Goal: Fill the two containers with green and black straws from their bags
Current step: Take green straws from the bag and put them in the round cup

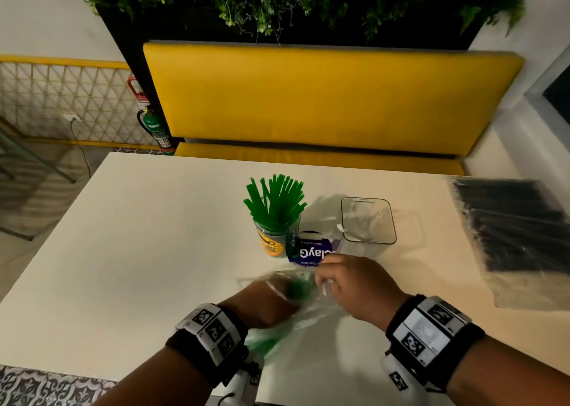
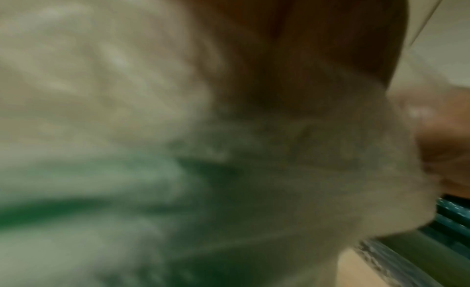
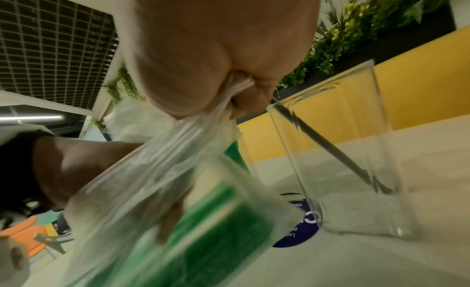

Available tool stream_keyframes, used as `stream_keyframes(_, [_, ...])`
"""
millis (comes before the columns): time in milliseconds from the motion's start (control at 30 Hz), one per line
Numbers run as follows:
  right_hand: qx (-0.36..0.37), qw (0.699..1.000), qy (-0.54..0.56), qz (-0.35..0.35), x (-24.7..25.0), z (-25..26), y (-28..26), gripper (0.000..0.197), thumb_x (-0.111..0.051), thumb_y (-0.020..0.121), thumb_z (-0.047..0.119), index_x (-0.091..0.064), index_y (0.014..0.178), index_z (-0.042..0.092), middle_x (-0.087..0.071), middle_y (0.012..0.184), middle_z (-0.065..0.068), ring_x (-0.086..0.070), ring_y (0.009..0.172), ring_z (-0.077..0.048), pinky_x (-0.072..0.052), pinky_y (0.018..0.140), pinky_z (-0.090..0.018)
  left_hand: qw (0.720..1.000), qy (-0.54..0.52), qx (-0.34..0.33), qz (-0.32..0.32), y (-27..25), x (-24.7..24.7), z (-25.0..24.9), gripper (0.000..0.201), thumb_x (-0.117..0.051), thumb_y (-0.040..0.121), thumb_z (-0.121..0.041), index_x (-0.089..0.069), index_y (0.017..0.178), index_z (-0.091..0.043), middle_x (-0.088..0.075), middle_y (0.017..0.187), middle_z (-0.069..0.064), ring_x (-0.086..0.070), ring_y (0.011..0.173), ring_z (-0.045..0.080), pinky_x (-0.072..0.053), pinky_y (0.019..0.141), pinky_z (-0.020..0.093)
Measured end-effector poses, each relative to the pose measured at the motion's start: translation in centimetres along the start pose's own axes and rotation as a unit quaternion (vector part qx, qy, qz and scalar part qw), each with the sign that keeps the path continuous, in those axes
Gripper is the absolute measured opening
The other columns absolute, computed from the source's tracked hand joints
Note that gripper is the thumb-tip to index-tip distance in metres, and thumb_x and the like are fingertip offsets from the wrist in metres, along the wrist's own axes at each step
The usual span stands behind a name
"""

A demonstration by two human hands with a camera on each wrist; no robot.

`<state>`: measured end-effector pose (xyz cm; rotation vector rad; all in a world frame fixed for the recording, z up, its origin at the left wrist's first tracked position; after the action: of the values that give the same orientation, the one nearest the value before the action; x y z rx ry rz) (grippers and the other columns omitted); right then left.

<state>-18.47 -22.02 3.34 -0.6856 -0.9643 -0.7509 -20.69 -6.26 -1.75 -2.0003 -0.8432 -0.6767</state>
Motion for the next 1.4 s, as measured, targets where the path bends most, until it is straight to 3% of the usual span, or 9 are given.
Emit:
stream_keyframes(100, [-0.056,0.998,-0.026,-0.02,0.1,-0.4,-0.4,0.025,-0.049,0.089,0.017,-0.064,0.097,0.035,-0.059,0.101,0.009,-0.062,0.08,-0.021,-0.043,0.064,-0.031,0.998,-0.059,0.009,0.02,-0.3,-0.4,1.3,0.03,-0.054,0.096,-0.034,-0.062,0.124,-0.028,-0.06,0.128,-0.008,-0.055,0.114,0.01,-0.039,0.105,0.028])
stream_keyframes(233, [-0.108,0.993,0.01,-0.037,0.1,0.5,0.3,0.023,-0.046,0.092,0.034,-0.065,0.105,0.034,-0.059,0.109,0.009,-0.063,0.087,-0.02,-0.045,0.069,-0.029,0.99,-0.129,0.004,0.051,-1.1,-0.3,0.1,0.019,-0.056,0.098,-0.019,-0.058,0.117,-0.023,-0.056,0.1,-0.006,-0.051,0.091,0.011,-0.039,0.084,0.023])
stream_keyframes(367, [-0.119,0.989,0.075,-0.039,-0.1,0.7,1.4,0.041,-0.053,0.088,0.055,-0.06,0.121,0.033,-0.056,0.122,0.011,-0.061,0.102,-0.016,-0.049,0.082,-0.03,0.989,-0.143,-0.032,0.013,-1.4,0.5,-0.9,0.029,-0.058,0.095,-0.023,-0.061,0.122,-0.014,-0.062,0.1,-0.007,-0.051,0.086,0.003,-0.043,0.08,0.022])
stream_keyframes(467, [-0.144,0.986,0.086,-0.026,-0.5,-0.3,1.7,0.034,-0.047,0.097,0.037,-0.059,0.128,0.027,-0.057,0.128,0.0,-0.06,0.107,-0.022,-0.049,0.087,-0.033,0.994,-0.084,-0.071,-0.007,-1.7,0.9,-1.6,0.009,-0.062,0.089,-0.027,-0.053,0.088,-0.023,-0.058,0.08,-0.004,-0.048,0.07,0.006,-0.043,0.069,0.027])
stream_keyframes(600, [-0.164,0.984,0.069,0.004,-1.1,-2.0,1.2,0.024,-0.049,0.093,0.022,-0.065,0.11,0.03,-0.062,0.112,0.002,-0.061,0.091,-0.018,-0.049,0.077,-0.03,0.976,-0.187,-0.087,-0.065,-2.3,2.0,-1.6,0.013,-0.071,0.084,-0.024,-0.059,0.088,-0.024,-0.061,0.082,-0.012,-0.054,0.072,0.004,-0.052,0.075,0.031])
stream_keyframes(700, [-0.157,0.983,-0.044,0.089,-2.1,-1.9,0.5,0.022,-0.05,0.09,0.015,-0.051,0.108,0.028,-0.061,0.106,0.0,-0.06,0.082,-0.022,-0.041,0.066,-0.03,0.92,-0.372,-0.084,-0.087,-3.2,3.8,-2.2,0.016,-0.075,0.084,-0.009,-0.071,0.094,-0.019,-0.071,0.082,-0.004,-0.062,0.072,0.005,-0.052,0.071,0.025])
stream_keyframes(800, [-0.144,0.974,-0.108,0.138,-2.4,-0.8,0.5,0.055,-0.044,0.089,0.005,-0.028,0.138,0.025,-0.065,0.106,-0.007,-0.063,0.079,-0.028,-0.041,0.063,-0.033,0.839,-0.503,-0.109,-0.176,-4.5,7.8,-2.2,0.008,-0.074,0.079,-0.011,-0.072,0.084,-0.016,-0.072,0.079,0.015,-0.067,0.077,0.025,-0.055,0.078,0.04])
stream_keyframes(1000, [-0.047,0.976,-0.183,0.105,-2.0,1.8,2.7,0.093,-0.046,0.089,0.001,0.015,0.153,0.03,-0.059,0.118,-0.007,-0.064,0.083,-0.028,-0.041,0.058,-0.034,0.617,-0.669,-0.068,-0.408,-4.2,15.0,2.1,0.016,-0.059,0.092,-0.004,-0.062,0.078,-0.013,-0.063,0.069,0.008,-0.063,0.065,0.026,-0.054,0.075,0.045])
stream_keyframes(1400, [-0.061,0.989,-0.12,0.053,-0.8,1.2,5.9,0.081,-0.045,0.09,0.008,-0.002,0.154,0.033,-0.067,0.111,-0.002,-0.063,0.093,-0.029,-0.05,0.075,-0.04,0.514,-0.704,0.021,-0.49,-0.2,17.9,5.7,0.006,-0.061,0.094,-0.012,-0.057,0.097,-0.012,-0.063,0.078,0.006,-0.064,0.068,0.023,-0.056,0.07,0.04])
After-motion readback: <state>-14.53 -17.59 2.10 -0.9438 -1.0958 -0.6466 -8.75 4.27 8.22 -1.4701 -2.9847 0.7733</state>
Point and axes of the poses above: each hand's wrist, its own y-axis towards the middle knuckle, its own x-axis out of the back of the hand, z = x × y, the point moved 5 cm from there along y, towards the middle knuckle
